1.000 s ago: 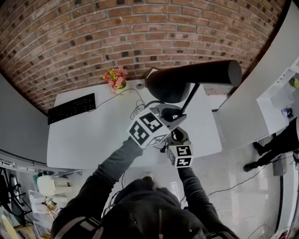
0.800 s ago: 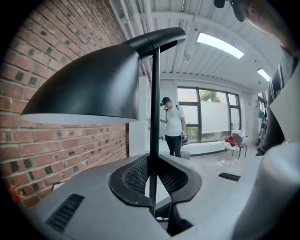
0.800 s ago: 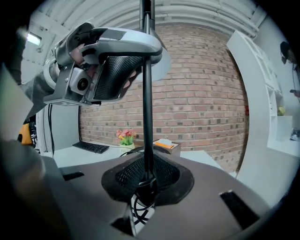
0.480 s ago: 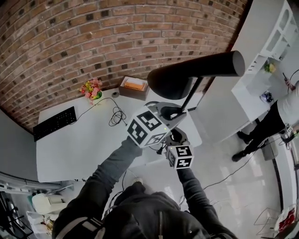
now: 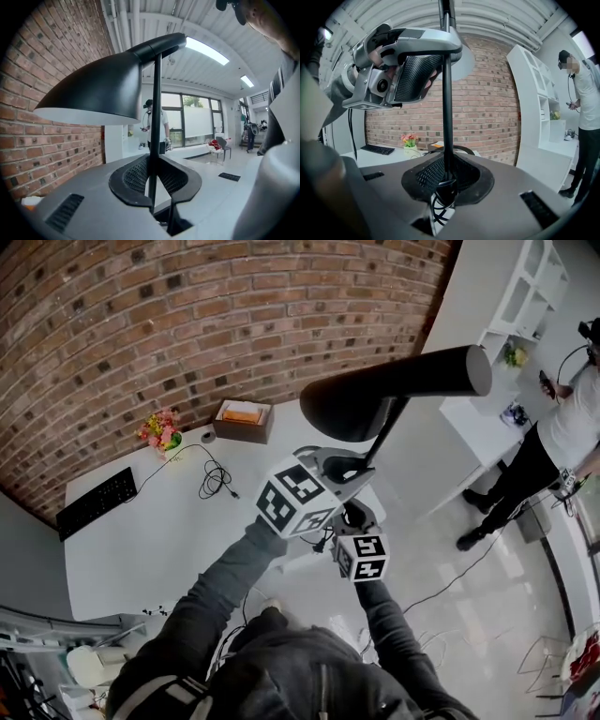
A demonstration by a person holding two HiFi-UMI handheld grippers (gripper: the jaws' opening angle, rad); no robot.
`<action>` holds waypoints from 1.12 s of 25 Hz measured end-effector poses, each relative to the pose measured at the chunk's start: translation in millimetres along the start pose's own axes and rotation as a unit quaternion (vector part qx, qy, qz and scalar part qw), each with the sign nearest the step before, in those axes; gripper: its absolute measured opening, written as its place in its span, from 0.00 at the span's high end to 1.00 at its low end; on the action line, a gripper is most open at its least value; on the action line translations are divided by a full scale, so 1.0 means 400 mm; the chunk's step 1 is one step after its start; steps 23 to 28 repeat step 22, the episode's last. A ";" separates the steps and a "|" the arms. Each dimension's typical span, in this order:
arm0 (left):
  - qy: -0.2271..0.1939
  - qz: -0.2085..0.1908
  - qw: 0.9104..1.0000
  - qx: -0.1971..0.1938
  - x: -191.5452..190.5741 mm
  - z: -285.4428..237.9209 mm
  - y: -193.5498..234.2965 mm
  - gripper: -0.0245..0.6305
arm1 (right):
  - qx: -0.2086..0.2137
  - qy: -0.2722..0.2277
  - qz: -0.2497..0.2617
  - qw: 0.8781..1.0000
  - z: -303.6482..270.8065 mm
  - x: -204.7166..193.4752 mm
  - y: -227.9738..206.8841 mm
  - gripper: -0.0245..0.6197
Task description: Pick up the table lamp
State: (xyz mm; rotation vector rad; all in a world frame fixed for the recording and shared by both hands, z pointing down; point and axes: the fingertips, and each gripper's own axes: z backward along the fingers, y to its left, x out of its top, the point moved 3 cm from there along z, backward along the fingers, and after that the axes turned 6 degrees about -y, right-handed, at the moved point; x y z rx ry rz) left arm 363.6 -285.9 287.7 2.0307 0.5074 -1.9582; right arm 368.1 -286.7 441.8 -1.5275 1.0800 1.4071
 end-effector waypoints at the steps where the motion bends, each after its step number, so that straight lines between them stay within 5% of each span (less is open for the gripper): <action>1: 0.000 0.001 1.000 -0.001 0.001 -0.006 -0.006 0.88 | -0.002 0.000 0.000 1.000 0.007 -0.001 -0.005 0.89; 28: 0.010 0.005 1.000 0.014 -0.028 0.023 0.013 0.88 | 0.008 0.005 -0.002 1.000 -0.008 -0.028 0.024 0.89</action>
